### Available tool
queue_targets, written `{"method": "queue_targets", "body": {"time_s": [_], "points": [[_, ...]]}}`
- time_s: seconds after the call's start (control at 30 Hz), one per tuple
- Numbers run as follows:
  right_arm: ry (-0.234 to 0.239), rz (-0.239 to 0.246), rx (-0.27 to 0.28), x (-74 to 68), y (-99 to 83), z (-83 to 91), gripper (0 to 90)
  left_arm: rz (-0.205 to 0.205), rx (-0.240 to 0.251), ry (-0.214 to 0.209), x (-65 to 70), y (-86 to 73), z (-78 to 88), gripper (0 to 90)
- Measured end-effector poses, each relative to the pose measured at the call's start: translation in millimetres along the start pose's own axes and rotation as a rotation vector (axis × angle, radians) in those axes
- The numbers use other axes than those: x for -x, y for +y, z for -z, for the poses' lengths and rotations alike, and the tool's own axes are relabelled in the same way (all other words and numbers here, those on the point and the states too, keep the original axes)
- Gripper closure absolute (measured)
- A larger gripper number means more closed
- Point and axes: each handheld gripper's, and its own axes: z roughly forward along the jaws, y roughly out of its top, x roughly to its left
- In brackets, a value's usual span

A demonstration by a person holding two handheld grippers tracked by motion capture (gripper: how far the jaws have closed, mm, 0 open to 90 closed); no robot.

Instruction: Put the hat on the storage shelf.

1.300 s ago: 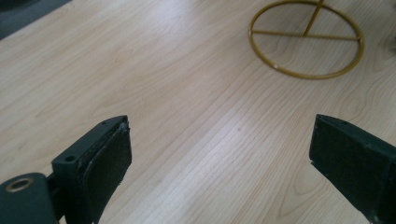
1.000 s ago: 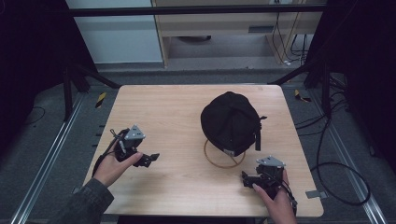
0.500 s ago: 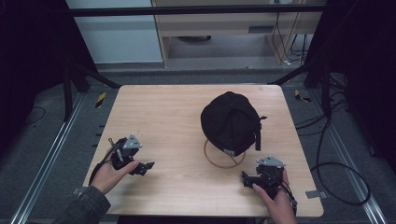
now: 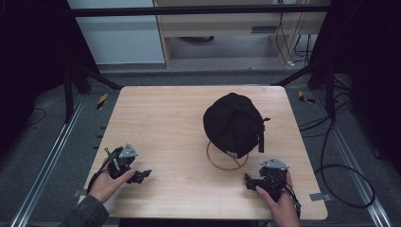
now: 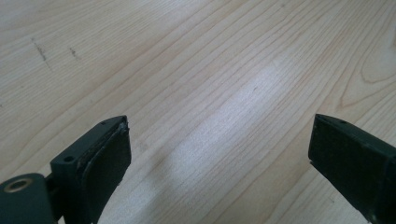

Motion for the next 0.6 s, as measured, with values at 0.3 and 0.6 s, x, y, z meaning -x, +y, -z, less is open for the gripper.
{"method": "queue_targets", "body": {"time_s": [0.3,0.6], "points": [[0.0,0.0,0.0,0.0,0.0,0.0,0.4,0.016,0.022,0.021,-8.2,-8.5,-1.5,5.4],[0.0,0.0,0.0,0.0,0.0,0.0,0.4,0.045,0.043,0.04,-19.3,-17.3,-7.0,4.8]]}}
